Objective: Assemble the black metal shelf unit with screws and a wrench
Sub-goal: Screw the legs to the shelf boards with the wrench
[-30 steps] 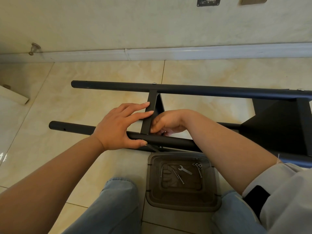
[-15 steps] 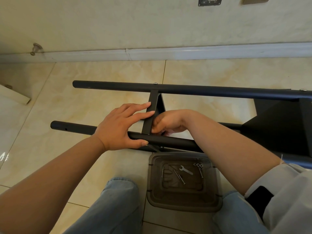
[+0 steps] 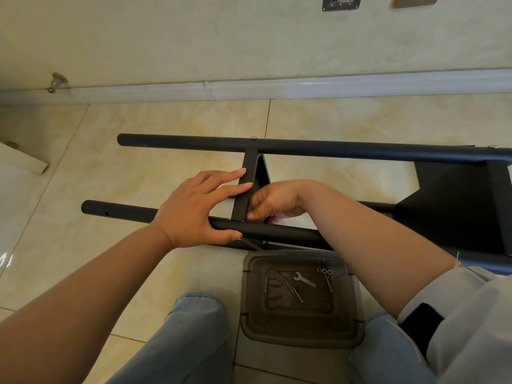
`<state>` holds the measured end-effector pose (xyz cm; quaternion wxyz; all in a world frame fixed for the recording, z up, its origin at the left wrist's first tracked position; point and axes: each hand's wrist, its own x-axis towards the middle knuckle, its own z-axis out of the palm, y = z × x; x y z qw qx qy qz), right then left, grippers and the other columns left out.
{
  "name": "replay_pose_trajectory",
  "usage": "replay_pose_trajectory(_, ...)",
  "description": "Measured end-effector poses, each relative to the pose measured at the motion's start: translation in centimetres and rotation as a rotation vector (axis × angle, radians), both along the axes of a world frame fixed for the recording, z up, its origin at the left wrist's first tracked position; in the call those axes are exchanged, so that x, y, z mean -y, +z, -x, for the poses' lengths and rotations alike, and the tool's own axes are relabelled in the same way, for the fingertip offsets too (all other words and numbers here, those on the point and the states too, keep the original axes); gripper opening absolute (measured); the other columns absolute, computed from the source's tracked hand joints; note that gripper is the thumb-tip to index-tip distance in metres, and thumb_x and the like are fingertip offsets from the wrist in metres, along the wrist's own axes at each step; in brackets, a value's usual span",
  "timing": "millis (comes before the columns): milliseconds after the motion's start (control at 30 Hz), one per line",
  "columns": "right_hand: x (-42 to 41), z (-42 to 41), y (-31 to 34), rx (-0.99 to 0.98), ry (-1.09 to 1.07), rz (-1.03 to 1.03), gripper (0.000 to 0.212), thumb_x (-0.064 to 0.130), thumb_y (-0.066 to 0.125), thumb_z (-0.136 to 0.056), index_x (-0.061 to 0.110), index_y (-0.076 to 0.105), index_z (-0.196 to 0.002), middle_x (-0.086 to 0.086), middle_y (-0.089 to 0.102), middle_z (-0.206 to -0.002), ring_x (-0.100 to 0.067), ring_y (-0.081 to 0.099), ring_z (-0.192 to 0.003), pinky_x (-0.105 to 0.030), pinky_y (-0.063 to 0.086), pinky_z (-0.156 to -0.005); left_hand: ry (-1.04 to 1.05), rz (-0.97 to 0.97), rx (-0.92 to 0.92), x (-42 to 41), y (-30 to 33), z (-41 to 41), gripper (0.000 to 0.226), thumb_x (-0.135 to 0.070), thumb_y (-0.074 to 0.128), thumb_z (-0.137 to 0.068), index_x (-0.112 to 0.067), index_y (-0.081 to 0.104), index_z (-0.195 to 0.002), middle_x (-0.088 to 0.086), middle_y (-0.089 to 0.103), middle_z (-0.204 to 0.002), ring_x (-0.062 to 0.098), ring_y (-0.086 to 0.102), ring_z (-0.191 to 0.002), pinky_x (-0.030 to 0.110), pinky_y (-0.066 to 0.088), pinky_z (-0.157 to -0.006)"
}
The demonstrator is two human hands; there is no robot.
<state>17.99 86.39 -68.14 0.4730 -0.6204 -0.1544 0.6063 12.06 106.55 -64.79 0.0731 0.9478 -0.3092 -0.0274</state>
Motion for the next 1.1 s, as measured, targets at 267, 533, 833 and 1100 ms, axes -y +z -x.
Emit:
replay_pose_trajectory(267,-0.27,0.17,-0.02,-0.031,-0.026,-0.001,0.016,0.006,0.045,-0.096,0.014,0.059,-0.098,-0.005,0.064,-0.097,-0.019,0.060,-0.095,-0.033,0.048,-0.091,0.007,0.007,-0.008,0.04,0.10,0.07,0.080,-0.072,0.047,-0.072,-0.036,0.029,-0.141,-0.007,0.032,-0.150,0.020,0.037,-0.126,0.042,0.043,-0.094)
replay_pose_trajectory(533,0.23,-0.09,-0.11,-0.010,-0.004,-0.031,0.015,0.006,0.051,-0.094,0.016,0.061,-0.097,-0.002,0.066,-0.094,-0.016,0.062,-0.093,-0.031,0.048,-0.090,0.010,0.007,-0.005,0.14,0.17,0.08,0.080,-0.073,0.047,-0.072,-0.036,0.030,-0.140,-0.005,0.034,-0.149,0.020,0.037,-0.125,0.042,0.043,-0.093)
replay_pose_trajectory(833,-0.23,-0.04,-0.41,0.002,-0.010,-0.020,0.014,0.006,0.049,-0.094,0.012,0.062,-0.095,-0.006,0.066,-0.095,-0.022,0.061,-0.099,-0.039,0.045,-0.100,0.006,-0.007,-0.018,0.19,0.26,0.05,0.080,-0.073,0.047,-0.072,-0.036,0.029,-0.141,-0.006,0.033,-0.150,0.020,0.036,-0.125,0.042,0.044,-0.093)
replay_pose_trajectory(1100,-0.11,0.37,0.48,0.037,-0.078,0.012,0.013,0.005,0.052,-0.093,0.012,0.062,-0.095,-0.006,0.068,-0.094,-0.020,0.065,-0.095,-0.033,0.051,-0.092,-0.001,0.004,-0.008,0.41,0.55,0.09,0.080,-0.072,0.047,-0.072,-0.036,0.030,-0.140,-0.007,0.033,-0.150,0.020,0.037,-0.125,0.043,0.044,-0.093)
